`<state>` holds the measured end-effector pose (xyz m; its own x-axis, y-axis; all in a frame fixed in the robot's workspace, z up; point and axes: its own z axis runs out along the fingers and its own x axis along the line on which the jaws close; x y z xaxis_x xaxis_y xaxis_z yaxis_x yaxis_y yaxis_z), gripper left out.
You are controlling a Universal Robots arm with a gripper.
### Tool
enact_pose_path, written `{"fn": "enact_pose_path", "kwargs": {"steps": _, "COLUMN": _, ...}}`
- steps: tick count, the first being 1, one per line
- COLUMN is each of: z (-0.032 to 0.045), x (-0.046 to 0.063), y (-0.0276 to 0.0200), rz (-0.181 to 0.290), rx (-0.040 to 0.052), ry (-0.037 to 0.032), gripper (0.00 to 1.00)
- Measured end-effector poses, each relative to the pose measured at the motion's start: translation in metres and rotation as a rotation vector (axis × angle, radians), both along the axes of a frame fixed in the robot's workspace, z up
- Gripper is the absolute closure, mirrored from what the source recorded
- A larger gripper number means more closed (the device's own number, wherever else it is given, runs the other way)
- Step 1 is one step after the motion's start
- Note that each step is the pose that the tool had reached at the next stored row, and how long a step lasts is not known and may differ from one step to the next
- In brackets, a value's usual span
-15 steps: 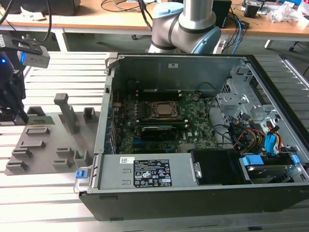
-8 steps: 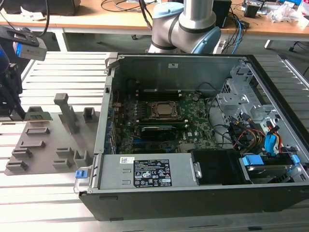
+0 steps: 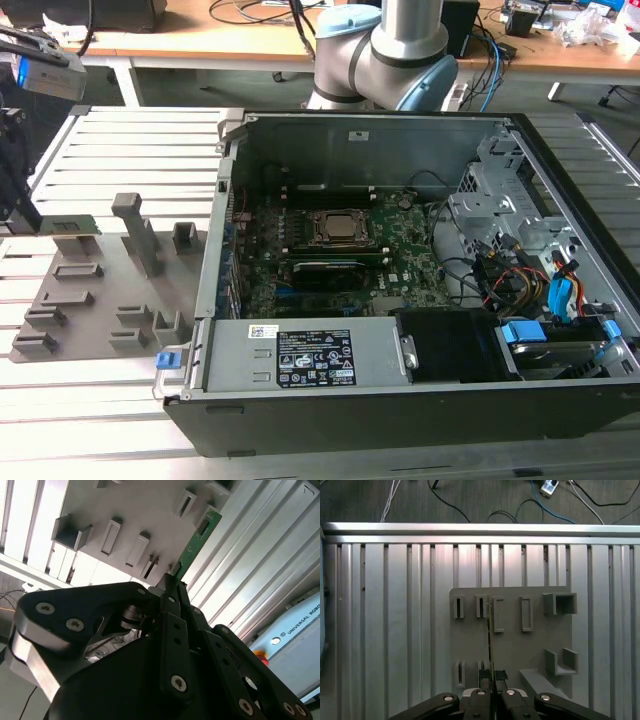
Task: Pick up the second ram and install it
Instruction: 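Pick up the second ram and move it above second insertion slot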
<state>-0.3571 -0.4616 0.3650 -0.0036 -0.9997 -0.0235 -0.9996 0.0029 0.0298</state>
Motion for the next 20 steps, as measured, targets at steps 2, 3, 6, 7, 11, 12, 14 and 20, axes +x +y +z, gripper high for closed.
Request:
{"fn": "enact_pose_path", "kwargs": {"steps": 2, "z": 0.0072, "x": 0.000, "y": 0.0000, "rz": 0.000, "rx": 0.0000, "ry": 0.0001, "gripper": 0.86}}
{"fn": "enact_pose_path", "kwargs": {"steps": 3, "z": 0.0089, "x": 0.000, "y": 0.0000, "rz": 0.000, "rx": 0.0000, "ry": 0.0001, "gripper": 0.86}}
{"fn": "enact_pose_path", "kwargs": {"steps": 6, "z": 0.0153, "x": 0.000, "y": 0.0000, "rz": 0.000, "rx": 0.0000, "ry": 0.0001, "gripper": 0.86}}
{"fn": "enact_pose_path", "kwargs": {"steps": 7, "z": 0.0184, "x": 0.000, "y": 0.0000, "rz": 0.000, "rx": 0.0000, "ry": 0.0000, "gripper": 0.86}}
{"fn": "enact_pose_path", "kwargs": {"steps": 11, "z": 0.0241, "x": 0.001, "y": 0.0000, "rz": 0.000, "rx": 0.0000, "ry": 0.0001, "gripper": 0.86}}
{"fn": "enact_pose_path", "kwargs": {"steps": 12, "z": 0.0261, "x": 0.001, "y": 0.0000, "rz": 0.000, "rx": 0.0000, "ry": 0.0001, "gripper": 0.86}}
{"fn": "enact_pose_path", "kwargs": {"steps": 14, "z": 0.0297, "x": 0.001, "y": 0.0000, "rz": 0.000, "rx": 0.0000, "ry": 0.0001, "gripper": 0.86}}
{"fn": "enact_pose_path", "kwargs": {"steps": 20, "z": 0.0402, "x": 0.001, "y": 0.0000, "rz": 0.000, "rx": -0.0001, "ry": 0.0002, "gripper": 0.86}}
